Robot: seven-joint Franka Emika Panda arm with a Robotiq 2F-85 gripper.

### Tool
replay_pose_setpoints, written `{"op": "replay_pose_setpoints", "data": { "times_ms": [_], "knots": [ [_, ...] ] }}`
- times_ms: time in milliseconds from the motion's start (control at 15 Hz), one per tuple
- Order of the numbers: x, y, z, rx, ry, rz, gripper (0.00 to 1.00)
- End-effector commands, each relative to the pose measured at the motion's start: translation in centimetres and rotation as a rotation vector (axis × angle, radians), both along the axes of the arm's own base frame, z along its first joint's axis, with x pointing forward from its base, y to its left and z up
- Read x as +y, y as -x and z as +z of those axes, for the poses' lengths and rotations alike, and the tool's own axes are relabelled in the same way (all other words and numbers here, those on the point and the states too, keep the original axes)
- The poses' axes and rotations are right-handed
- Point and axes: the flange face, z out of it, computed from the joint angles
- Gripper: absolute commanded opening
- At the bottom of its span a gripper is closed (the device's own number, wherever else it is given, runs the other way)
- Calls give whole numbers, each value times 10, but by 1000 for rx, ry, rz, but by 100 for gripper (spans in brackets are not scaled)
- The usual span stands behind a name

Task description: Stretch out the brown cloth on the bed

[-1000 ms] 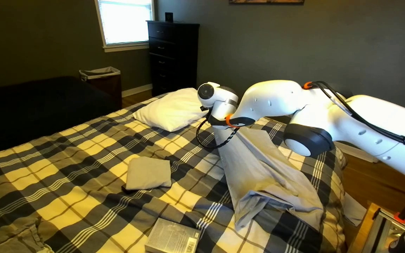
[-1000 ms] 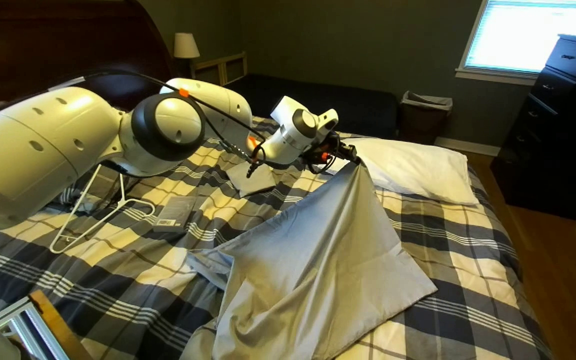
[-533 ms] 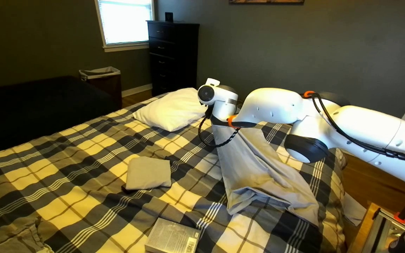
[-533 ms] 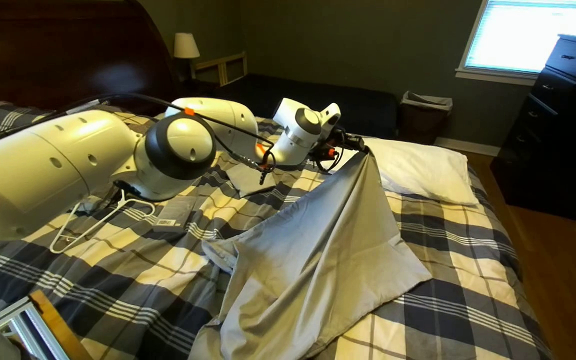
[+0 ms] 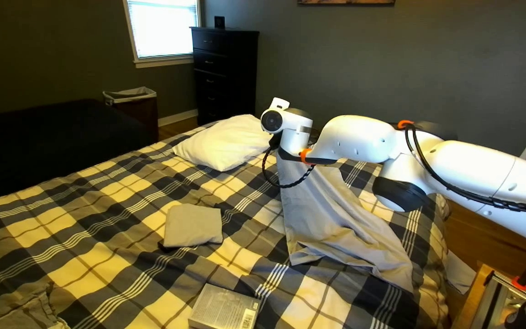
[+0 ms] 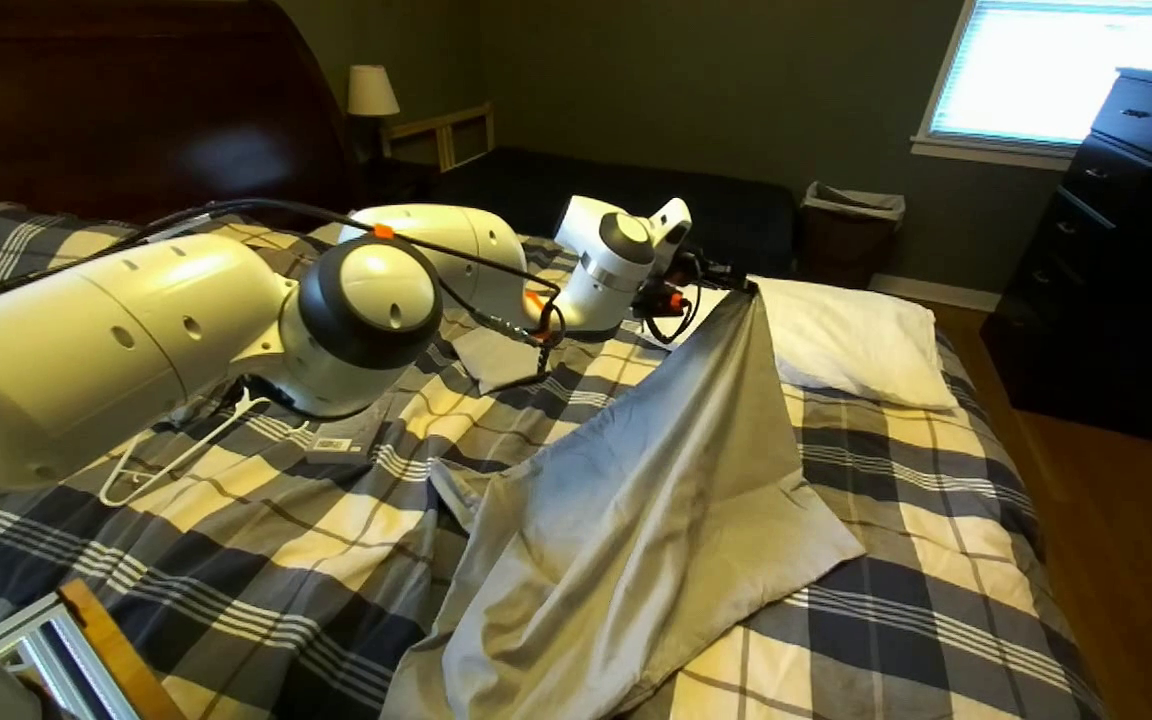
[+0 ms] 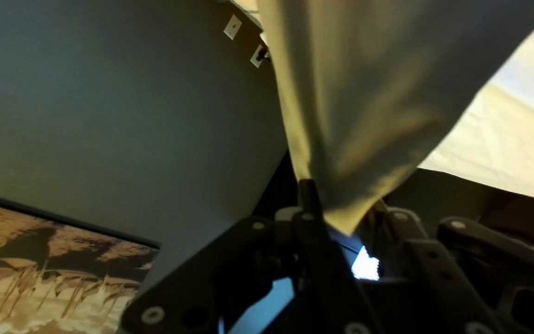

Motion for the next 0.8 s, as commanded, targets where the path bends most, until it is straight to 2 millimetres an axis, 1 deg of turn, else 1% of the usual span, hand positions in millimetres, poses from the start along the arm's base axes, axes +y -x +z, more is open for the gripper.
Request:
{"op": "replay_pose_setpoints", "data": {
  "times_ms": [0,200,333,400,533,667,733],
  "knots": [
    [9,0,-8,-28,-22,96,57],
    [12,0,-6,-59,-51,154,79],
    [4,0,-5,-50,-58,103,95],
    [-3,1,-9,-45,-90,80,99],
    [-20,5,-18,-45,-169,34,100],
    [-34,9,-33,-38,-275,30,100],
    [-43,13,-40,-54,-328,60,100]
  ]
}}
